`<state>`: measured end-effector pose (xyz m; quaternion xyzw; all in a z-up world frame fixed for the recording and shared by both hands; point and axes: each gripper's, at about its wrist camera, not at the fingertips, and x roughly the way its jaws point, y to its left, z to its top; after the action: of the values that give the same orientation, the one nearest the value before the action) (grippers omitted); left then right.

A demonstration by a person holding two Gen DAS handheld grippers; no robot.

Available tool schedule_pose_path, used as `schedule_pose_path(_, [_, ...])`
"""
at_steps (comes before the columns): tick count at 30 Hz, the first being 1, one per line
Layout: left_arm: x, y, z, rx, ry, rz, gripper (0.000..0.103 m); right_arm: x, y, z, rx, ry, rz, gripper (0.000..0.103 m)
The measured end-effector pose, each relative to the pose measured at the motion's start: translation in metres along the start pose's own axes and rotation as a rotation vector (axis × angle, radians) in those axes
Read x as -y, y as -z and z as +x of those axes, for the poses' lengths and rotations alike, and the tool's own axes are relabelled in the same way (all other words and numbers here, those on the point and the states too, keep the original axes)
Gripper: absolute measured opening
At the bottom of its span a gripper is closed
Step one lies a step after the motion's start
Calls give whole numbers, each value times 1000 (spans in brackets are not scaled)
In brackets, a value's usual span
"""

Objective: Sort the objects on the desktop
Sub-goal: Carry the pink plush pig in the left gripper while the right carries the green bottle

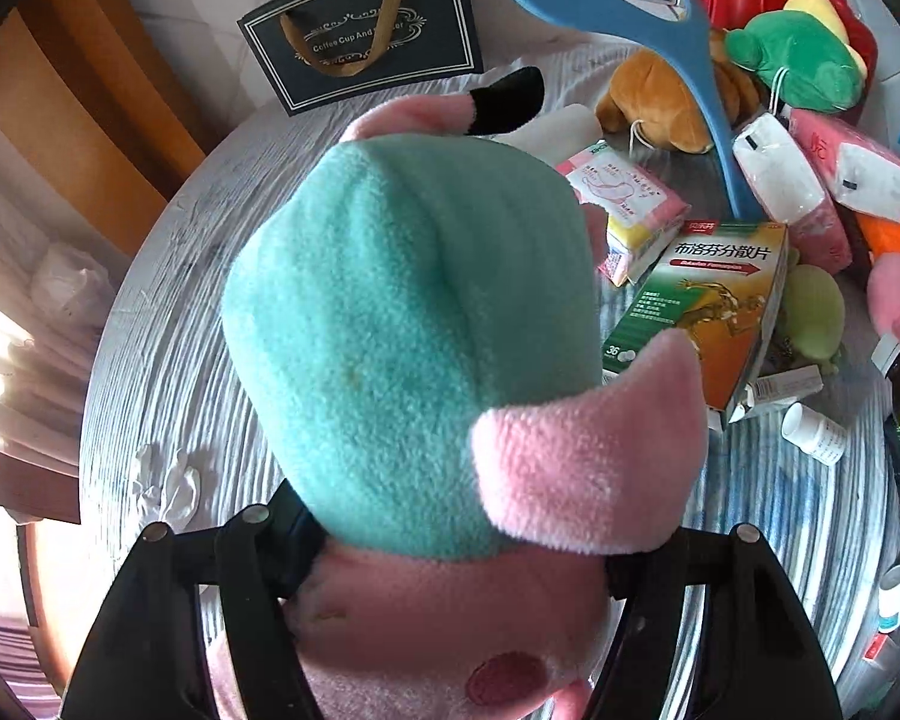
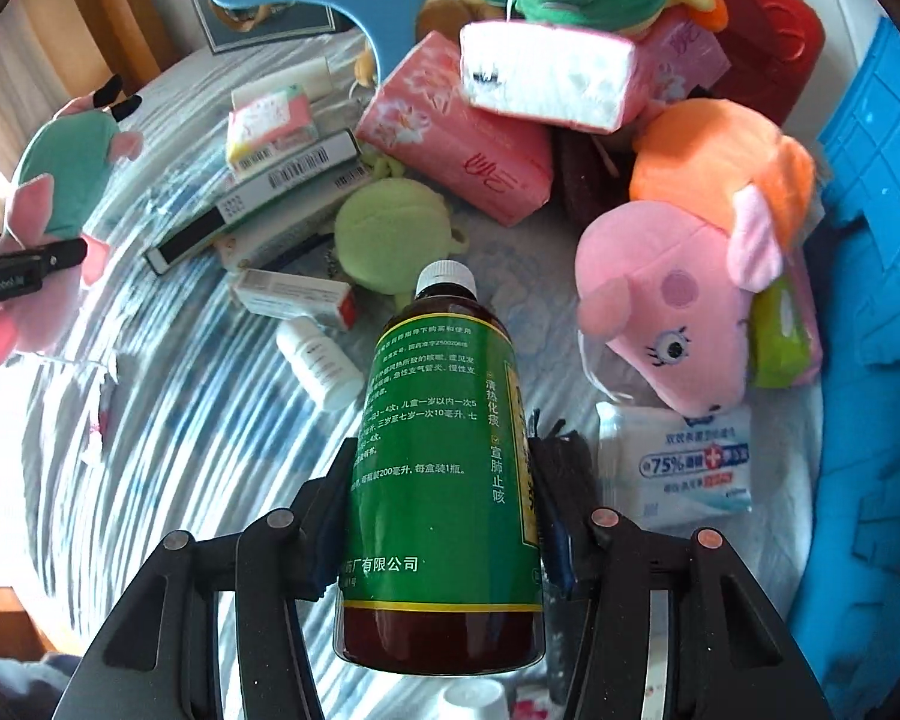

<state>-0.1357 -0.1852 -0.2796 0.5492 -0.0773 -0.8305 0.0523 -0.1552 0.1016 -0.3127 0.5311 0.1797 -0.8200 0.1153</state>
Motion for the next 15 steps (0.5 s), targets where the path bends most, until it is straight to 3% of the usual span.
schedule_pose_path(5, [5, 1, -23, 27, 9, -8, 68, 21, 33, -54, 45, -18, 9, 51])
schedule_pose_path(15, [13, 17, -85, 103, 35, -17, 68, 22, 53, -118, 126, -43, 15, 51])
